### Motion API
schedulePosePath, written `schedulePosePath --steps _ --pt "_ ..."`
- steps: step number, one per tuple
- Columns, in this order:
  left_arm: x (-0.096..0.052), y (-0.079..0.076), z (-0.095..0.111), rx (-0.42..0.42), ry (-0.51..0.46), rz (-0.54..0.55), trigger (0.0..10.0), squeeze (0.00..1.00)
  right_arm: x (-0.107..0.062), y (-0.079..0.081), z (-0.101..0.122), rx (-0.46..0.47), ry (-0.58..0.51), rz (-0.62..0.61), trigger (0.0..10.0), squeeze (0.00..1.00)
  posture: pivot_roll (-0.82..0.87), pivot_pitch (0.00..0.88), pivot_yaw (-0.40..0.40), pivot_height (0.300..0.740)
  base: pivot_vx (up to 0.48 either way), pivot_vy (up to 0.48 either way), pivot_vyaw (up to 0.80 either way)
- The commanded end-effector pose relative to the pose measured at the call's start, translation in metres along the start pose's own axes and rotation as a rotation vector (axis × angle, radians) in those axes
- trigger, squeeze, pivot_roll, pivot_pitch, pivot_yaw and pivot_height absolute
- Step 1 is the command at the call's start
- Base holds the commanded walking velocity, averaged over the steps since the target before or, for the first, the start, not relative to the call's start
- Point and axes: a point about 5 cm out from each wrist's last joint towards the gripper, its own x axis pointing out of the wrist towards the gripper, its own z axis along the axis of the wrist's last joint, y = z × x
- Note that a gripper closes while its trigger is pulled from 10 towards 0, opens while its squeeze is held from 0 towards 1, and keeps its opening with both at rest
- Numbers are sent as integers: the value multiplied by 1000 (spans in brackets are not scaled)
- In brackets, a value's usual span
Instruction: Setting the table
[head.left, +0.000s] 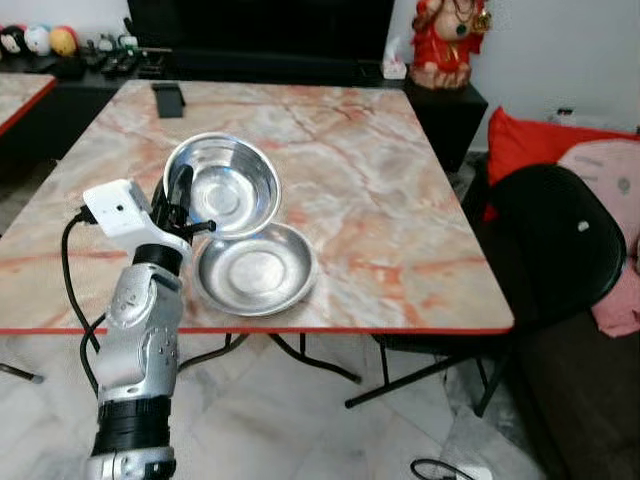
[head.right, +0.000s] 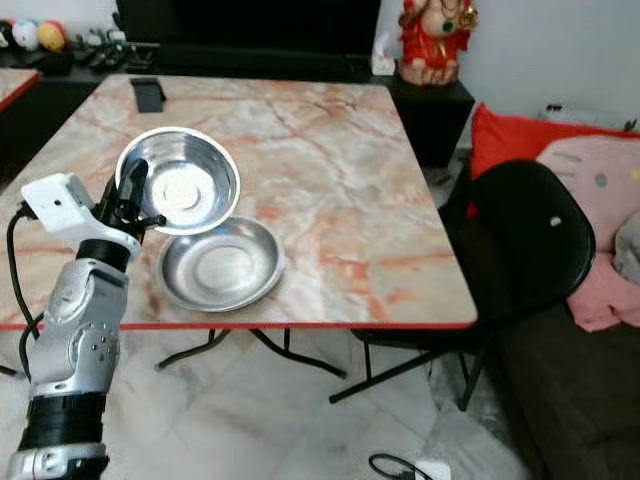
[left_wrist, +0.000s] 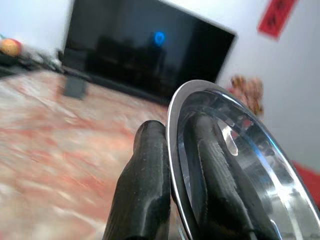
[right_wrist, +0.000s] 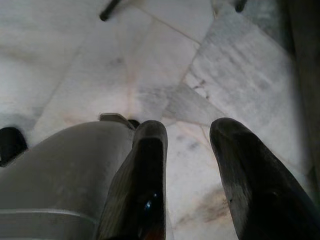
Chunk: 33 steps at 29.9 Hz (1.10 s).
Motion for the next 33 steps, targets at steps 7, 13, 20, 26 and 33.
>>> schedulePosePath --steps 7,13,20,26,33 --pt "4 0 5 22 -9 12 10000 0 0 2 4 23 -25 -13 10000 0 -8 0 -24 740 0 0 0" --pt "2 0 5 -3 -7 8 10000 0 2 6 10 19 -45 0 10000 0 0 0 -34 740 0 0 0" --pt "3 6 -3 33 89 -9 10000 0 2 7 11 6 -48 4 10000 0 6 0 -45 740 0 0 0" --pt "2 18 -11 -6 152 75 10000 0 2 7 11 -3 -43 12 10000 0 11 0 -50 740 0 0 0" --pt "-1 28 -23 -100 226 164 10000 0 2 7 11 -12 -38 19 10000 0 13 0 -55 740 0 0 0"
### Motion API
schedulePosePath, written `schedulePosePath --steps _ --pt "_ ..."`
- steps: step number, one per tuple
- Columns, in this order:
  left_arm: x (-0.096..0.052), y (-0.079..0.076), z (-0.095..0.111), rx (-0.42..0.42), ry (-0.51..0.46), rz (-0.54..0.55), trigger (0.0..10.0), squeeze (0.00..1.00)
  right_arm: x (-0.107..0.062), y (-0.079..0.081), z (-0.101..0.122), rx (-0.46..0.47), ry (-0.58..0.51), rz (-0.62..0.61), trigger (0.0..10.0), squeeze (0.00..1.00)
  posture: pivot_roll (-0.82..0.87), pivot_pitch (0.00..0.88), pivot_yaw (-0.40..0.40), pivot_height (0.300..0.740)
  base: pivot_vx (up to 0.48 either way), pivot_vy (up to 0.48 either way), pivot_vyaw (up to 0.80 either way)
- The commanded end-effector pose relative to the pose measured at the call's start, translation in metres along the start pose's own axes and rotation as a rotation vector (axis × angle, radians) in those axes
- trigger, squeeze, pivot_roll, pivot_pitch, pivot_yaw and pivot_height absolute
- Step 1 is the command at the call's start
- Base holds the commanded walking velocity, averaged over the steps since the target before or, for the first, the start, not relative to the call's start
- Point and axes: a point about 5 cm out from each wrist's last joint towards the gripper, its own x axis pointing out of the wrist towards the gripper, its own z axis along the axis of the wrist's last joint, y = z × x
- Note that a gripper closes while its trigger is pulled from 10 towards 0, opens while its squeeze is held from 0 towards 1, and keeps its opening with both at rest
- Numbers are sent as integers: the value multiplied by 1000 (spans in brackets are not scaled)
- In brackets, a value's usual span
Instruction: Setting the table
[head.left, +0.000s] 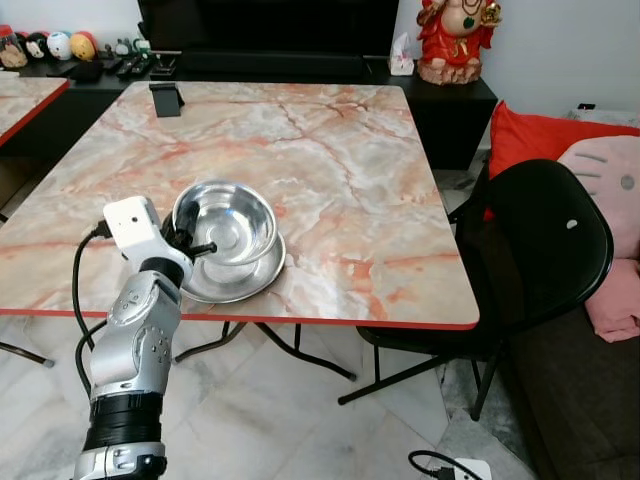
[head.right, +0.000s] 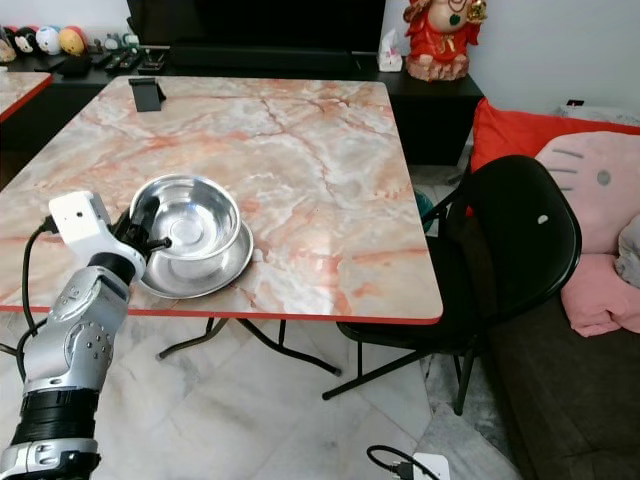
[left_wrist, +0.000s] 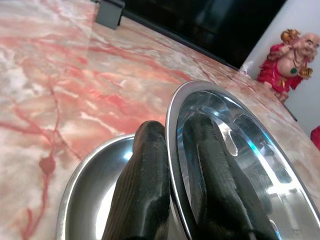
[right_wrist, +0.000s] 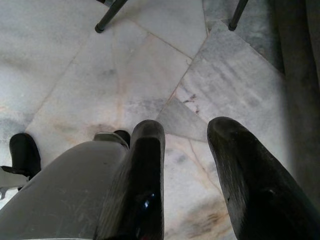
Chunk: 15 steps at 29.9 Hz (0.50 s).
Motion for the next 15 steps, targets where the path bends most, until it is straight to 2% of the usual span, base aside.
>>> schedulePosePath --steps 1,3,6,9,10,11,15 --pt "2 1 1 -31 9 12 10000 0 0 -1 1 -9 0 3 10000 0 13 0 -55 740 0 0 0" --pt "5 7 -1 -72 17 64 10000 0 0 -1 0 -9 1 3 10000 0 9 0 -53 740 0 0 0" --pt "6 6 0 -68 10 55 10000 0 0 -1 0 -8 0 5 10000 0 9 0 -53 740 0 0 0" --pt "4 -6 8 36 -51 -45 10000 0 0 -1 1 -2 -6 3 10000 0 5 0 -52 740 0 0 0" --pt "4 -6 8 36 -51 -45 10000 0 0 -1 1 -2 -6 3 10000 0 5 0 -52 740 0 0 0" --pt "3 -14 13 129 -84 -107 10000 0 0 -1 2 -3 -7 3 10000 0 7 0 -54 740 0 0 0" --pt "1 -23 19 170 -113 -168 10000 0 0 -3 0 -2 -2 1 10000 0 7 0 -54 740 0 0 0"
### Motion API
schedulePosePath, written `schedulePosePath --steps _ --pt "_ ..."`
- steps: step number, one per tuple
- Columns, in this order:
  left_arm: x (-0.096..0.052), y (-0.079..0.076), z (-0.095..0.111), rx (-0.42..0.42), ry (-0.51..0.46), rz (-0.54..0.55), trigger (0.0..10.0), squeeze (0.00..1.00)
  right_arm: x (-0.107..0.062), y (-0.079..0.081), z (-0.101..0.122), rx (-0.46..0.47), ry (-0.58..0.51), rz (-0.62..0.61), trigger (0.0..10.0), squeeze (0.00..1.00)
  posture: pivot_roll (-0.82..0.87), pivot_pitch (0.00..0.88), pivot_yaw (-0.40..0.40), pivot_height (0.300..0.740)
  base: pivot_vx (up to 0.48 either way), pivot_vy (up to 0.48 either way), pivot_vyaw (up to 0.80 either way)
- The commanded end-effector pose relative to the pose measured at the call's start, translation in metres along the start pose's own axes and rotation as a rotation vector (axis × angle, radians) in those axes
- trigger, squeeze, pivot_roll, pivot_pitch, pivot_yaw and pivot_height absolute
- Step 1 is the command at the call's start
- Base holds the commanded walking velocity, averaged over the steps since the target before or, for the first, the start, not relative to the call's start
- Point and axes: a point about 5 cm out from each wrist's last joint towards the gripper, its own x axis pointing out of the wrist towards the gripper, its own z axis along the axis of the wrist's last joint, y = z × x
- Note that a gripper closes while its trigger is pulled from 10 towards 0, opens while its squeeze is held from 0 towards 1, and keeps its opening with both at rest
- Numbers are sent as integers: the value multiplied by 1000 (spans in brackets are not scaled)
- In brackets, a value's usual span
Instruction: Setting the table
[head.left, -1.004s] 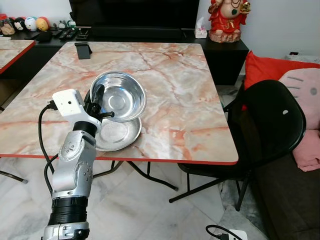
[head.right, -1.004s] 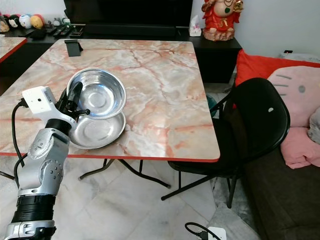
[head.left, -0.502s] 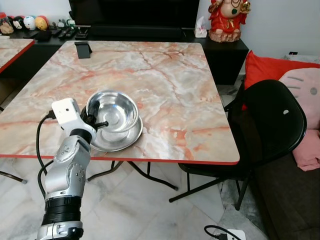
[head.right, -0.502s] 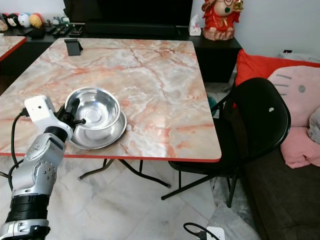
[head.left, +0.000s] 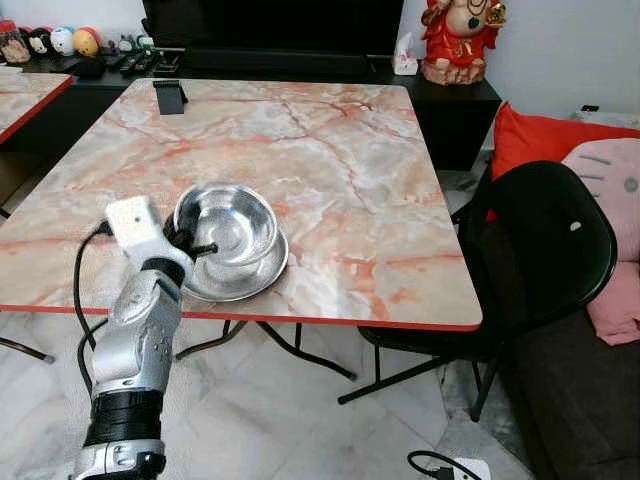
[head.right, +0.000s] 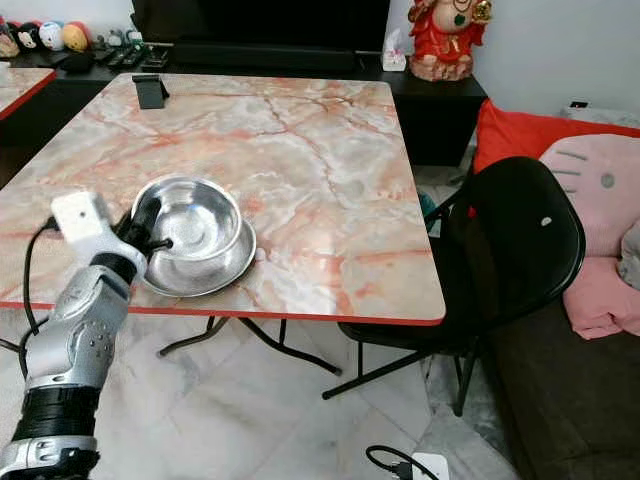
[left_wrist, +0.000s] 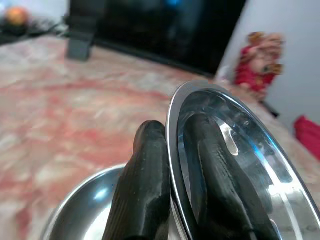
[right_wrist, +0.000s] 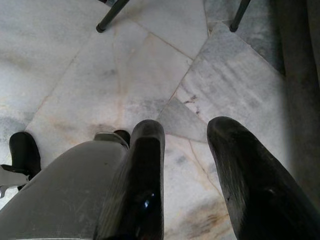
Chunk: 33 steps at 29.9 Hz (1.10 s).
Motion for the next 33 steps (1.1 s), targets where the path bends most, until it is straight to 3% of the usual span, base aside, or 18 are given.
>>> schedulePosePath --steps 1,4,12,15,22,33 --pt "1 -4 10 39 -39 -35 10000 0 0 -3 0 0 3 -6 10000 0 12 0 -55 740 0 0 0" --pt "2 -1 13 51 -36 -50 10000 0 0 -3 -1 -4 6 -5 10000 0 9 0 -54 740 0 0 0" --pt "-8 30 24 -43 14 -121 10000 0 1 3 7 -2 -28 0 10000 0 13 0 -58 740 0 0 0" --pt "-10 35 27 -37 31 -164 10000 0 1 4 7 -4 -26 4 10000 0 17 0 -60 740 0 0 0" --pt "-13 27 18 3 116 -283 10000 0 1 3 6 -3 -20 5 10000 0 10 0 -59 740 0 0 0" --pt "-14 27 17 -45 99 -261 10000 0 1 3 6 -1 -19 11 10000 0 12 0 -60 740 0 0 0"
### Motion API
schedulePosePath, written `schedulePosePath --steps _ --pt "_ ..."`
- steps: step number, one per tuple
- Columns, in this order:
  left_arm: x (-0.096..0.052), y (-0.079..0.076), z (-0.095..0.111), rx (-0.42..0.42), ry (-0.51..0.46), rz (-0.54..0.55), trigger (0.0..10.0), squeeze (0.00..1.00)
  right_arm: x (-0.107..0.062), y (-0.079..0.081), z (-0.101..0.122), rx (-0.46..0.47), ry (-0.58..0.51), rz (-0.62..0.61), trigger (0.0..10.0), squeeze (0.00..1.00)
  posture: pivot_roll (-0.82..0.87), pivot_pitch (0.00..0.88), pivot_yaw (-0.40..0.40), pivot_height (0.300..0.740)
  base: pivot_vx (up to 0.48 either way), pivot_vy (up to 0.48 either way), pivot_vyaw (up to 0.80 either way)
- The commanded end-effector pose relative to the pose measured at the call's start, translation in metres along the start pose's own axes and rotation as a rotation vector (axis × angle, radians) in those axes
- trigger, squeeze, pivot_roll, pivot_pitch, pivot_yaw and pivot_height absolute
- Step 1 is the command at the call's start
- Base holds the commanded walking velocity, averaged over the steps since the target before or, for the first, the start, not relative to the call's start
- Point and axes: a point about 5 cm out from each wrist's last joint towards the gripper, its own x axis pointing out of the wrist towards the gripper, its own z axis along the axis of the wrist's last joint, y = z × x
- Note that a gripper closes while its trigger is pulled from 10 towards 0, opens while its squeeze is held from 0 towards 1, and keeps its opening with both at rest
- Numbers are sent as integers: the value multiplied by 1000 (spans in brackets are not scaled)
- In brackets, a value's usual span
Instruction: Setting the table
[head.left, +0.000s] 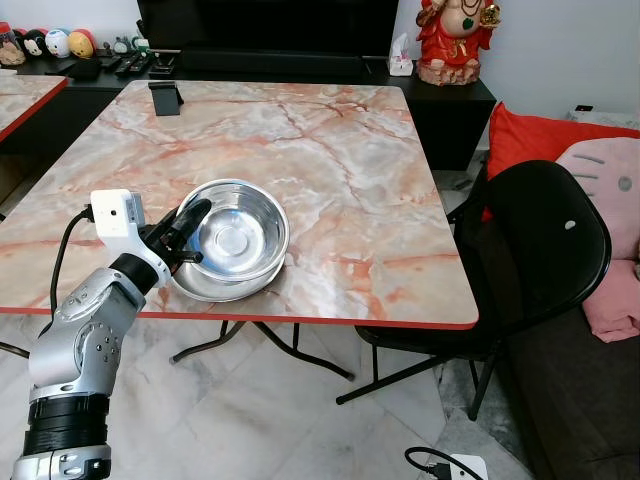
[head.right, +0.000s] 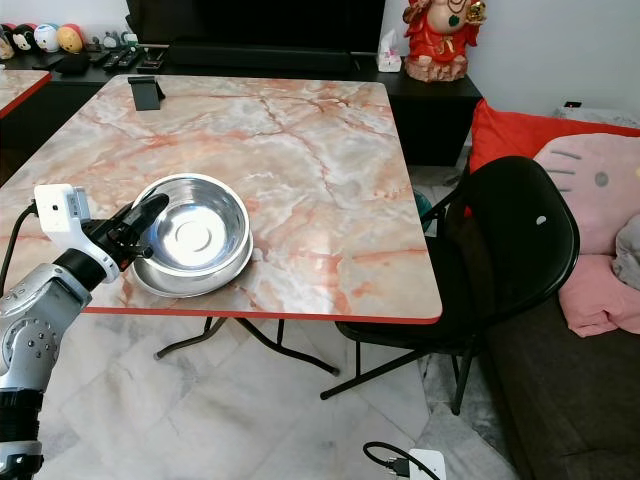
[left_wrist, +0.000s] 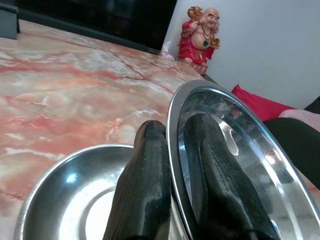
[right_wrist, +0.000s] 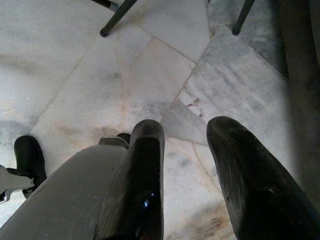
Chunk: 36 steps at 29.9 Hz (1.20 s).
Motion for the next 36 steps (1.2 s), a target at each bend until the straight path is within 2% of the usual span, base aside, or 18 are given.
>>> schedulePosePath --steps 1,11,15,21,26,32,36 --pt "0 0 6 -3 -30 8 10000 0 0 -1 1 -4 -7 -2 10000 0 13 0 -61 740 0 0 0" --pt "4 -2 8 -13 -46 0 10000 0 0 1 1 -31 -13 29 10000 0 6 0 -56 740 262 0 41" --pt "5 -4 7 -15 -47 -3 10000 0 -1 1 -1 0 -6 27 10000 0 7 0 -58 740 269 0 105" --pt "6 -4 7 -13 -50 0 10000 0 -1 1 0 -8 -10 26 10000 0 7 0 -59 740 265 0 0" --pt "5 -2 4 -10 -42 30 10000 0 -1 2 -1 -4 -8 27 10000 0 7 0 -60 740 0 0 0" --pt "-4 -3 -1 -23 11 -30 10000 0 -1 2 -1 -4 -5 27 10000 0 10 0 -60 740 0 0 0" --pt "-13 4 -6 -3 71 -25 10000 0 0 2 -1 -6 -4 29 10000 0 10 0 -61 740 0 0 0"
